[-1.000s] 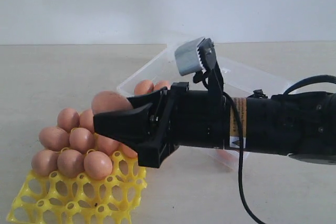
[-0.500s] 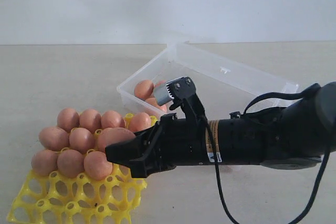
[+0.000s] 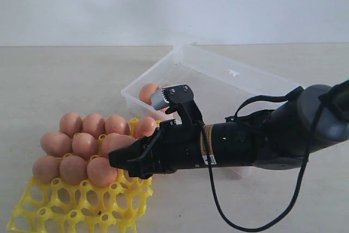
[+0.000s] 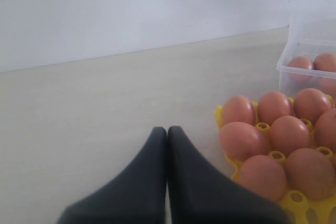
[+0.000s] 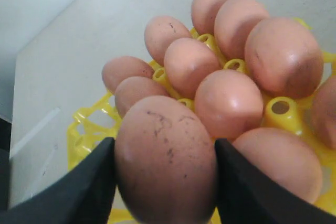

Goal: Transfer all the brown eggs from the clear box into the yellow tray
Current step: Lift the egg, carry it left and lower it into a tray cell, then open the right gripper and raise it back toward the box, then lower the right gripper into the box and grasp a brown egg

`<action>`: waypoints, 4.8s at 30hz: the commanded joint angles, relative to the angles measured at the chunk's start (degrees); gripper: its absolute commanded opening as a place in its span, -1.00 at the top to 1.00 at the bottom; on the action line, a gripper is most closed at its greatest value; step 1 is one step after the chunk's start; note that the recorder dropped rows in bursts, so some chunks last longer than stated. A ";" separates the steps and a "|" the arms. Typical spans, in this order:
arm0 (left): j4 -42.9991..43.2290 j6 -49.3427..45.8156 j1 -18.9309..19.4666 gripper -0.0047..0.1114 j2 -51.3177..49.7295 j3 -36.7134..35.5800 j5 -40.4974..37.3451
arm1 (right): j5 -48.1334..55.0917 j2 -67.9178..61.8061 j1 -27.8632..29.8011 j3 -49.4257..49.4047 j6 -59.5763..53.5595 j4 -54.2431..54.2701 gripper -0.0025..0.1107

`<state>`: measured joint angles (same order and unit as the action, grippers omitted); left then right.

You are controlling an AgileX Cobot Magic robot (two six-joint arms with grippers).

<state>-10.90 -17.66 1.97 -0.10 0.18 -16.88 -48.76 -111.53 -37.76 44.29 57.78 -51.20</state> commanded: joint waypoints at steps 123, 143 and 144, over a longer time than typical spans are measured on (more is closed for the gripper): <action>0.05 -0.37 -0.51 0.99 0.10 -0.18 0.61 | 83.01 -14.98 14.91 51.97 -70.72 79.05 -0.14; 0.05 -0.37 -0.51 0.99 0.10 -0.18 0.61 | 80.31 -22.24 14.34 51.97 -69.54 96.42 -0.14; 0.05 -0.37 -0.51 0.99 0.10 -0.18 0.61 | 79.74 -22.26 14.34 51.97 -69.41 96.97 -0.14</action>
<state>-10.90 -17.88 1.97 -0.10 0.18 -16.77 32.20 -132.64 -23.37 96.31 -11.74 45.61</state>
